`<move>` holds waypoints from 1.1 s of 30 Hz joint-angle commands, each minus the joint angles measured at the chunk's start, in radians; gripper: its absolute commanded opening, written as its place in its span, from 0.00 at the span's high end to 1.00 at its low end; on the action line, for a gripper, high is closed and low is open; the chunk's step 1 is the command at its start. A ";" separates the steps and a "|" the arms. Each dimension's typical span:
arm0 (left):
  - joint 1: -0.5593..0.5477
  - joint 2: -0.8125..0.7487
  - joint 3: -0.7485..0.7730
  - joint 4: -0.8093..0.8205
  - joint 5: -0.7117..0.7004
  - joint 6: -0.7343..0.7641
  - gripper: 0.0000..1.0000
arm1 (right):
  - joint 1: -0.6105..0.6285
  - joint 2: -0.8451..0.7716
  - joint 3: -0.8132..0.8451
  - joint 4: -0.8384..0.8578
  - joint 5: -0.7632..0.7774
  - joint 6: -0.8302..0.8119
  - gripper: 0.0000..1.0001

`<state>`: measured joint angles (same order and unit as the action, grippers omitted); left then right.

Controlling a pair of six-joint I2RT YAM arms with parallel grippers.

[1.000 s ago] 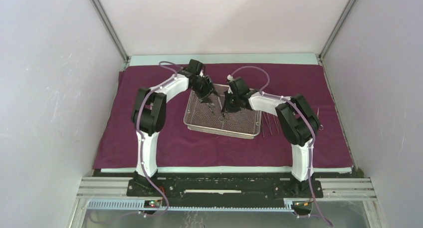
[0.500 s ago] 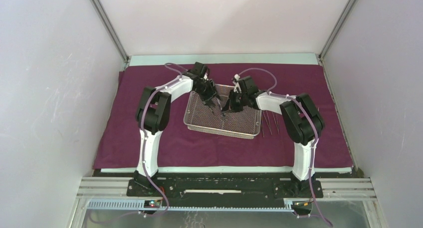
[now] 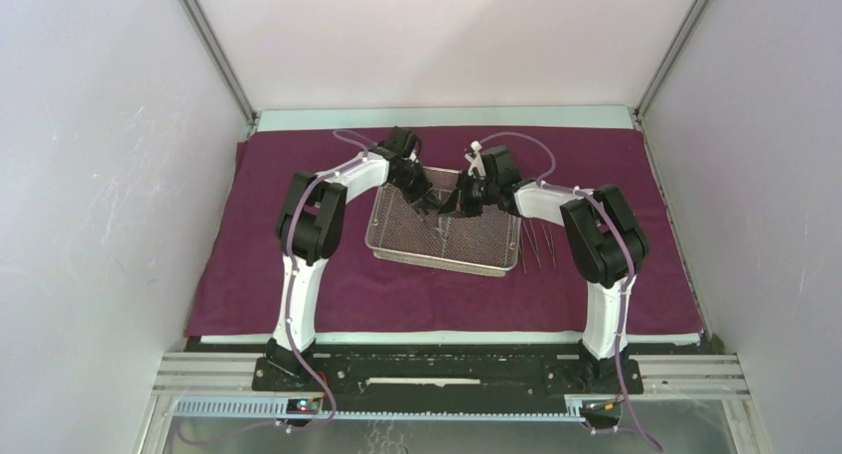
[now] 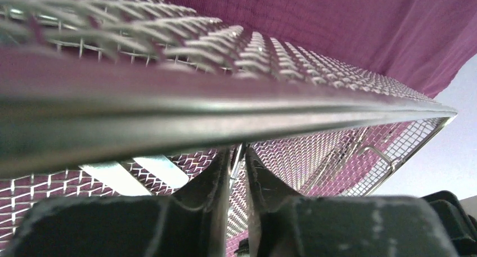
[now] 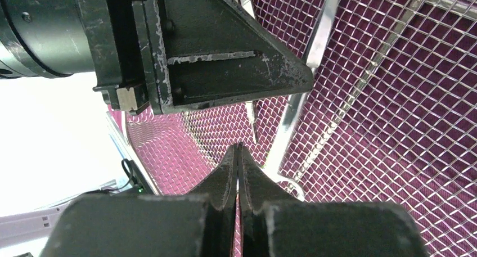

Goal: Open and lay out the surgical kit
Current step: Pick up the medical item from the container.

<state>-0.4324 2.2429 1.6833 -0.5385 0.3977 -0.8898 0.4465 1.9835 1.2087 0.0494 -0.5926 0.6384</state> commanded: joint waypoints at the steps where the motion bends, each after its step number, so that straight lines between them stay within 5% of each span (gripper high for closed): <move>1: -0.008 0.018 0.026 0.018 -0.010 -0.022 0.88 | 0.000 -0.016 -0.002 0.014 0.003 0.001 0.97; 3: -0.008 0.020 0.027 0.010 -0.021 -0.019 1.00 | 0.001 -0.025 -0.002 -0.013 0.039 -0.014 0.97; 7: -0.008 0.019 0.029 -0.009 -0.035 -0.004 1.00 | 0.007 -0.063 -0.002 -0.096 0.133 -0.050 0.92; 21: -0.014 -0.017 0.046 -0.023 -0.038 -0.001 1.00 | 0.174 -0.113 0.097 -0.358 0.586 -0.235 0.44; 33: -0.026 -0.017 0.096 -0.062 -0.042 0.003 1.00 | 0.245 0.071 0.327 -0.513 0.823 -0.315 0.53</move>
<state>-0.4534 2.2459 1.7321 -0.5823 0.3679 -0.8974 0.6830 2.0071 1.4445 -0.3859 0.0982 0.3748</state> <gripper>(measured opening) 0.014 0.490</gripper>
